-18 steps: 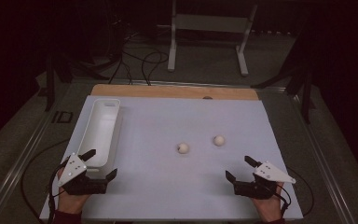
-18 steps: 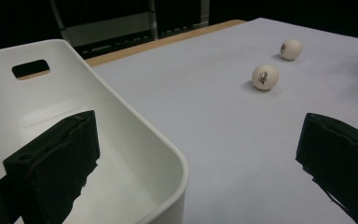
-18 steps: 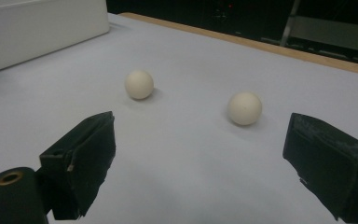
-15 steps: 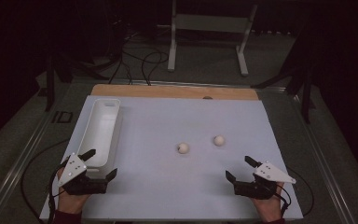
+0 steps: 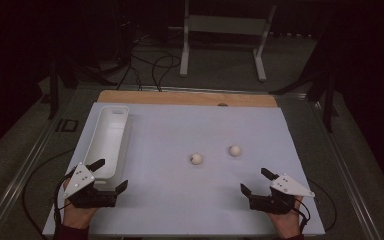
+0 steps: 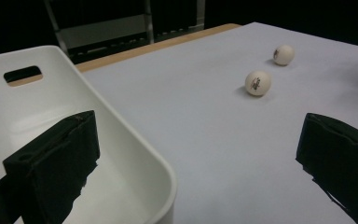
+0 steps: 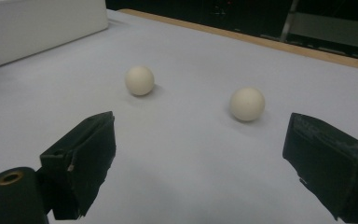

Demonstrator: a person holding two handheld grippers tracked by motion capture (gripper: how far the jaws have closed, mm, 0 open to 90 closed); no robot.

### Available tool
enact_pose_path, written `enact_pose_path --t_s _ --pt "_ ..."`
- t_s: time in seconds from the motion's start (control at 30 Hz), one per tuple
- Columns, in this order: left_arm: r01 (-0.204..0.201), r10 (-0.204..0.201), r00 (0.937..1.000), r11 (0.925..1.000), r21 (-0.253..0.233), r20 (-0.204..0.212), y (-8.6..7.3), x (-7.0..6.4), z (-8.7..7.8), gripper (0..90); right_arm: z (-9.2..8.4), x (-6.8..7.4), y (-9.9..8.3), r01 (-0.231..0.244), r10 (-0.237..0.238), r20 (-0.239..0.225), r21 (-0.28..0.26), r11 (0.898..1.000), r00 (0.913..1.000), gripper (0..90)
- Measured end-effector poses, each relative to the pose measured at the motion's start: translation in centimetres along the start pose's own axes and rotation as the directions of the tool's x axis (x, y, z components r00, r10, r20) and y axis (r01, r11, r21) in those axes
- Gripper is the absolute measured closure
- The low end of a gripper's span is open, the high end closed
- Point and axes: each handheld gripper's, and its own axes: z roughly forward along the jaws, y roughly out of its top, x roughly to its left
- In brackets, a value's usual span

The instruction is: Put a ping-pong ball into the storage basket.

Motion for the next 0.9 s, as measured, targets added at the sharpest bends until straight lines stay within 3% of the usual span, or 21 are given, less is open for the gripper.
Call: enact_pose_path --t_s 0.37,0.6,0.73,0.9 --pt "-0.032 0.033 0.9992 0.9991 -0.029 0.025 2.9 -1.6 0.7 0.0 -0.2 -0.1 0.0 -0.004 0.004 0.000 0.001 1.000 1.0000 8.6" --pt "-0.041 0.042 0.9974 0.9987 -0.029 0.059 4.2 -2.4 2.9 0.0 -0.3 0.0 0.3 -0.015 0.015 -0.006 -0.012 1.000 0.9999 8.2" --pt "-0.022 0.025 0.9966 0.9991 -0.036 0.078 4.7 -2.6 4.6 0.0 -0.4 -0.1 0.3 -0.020 0.020 -0.007 -0.018 1.000 0.9998 8.2" --pt "-0.032 0.035 0.9958 0.9989 -0.033 0.084 5.1 -3.0 5.8 0.0 -0.5 -0.1 0.4 -0.026 0.026 -0.012 -0.027 0.999 0.9996 8.2"
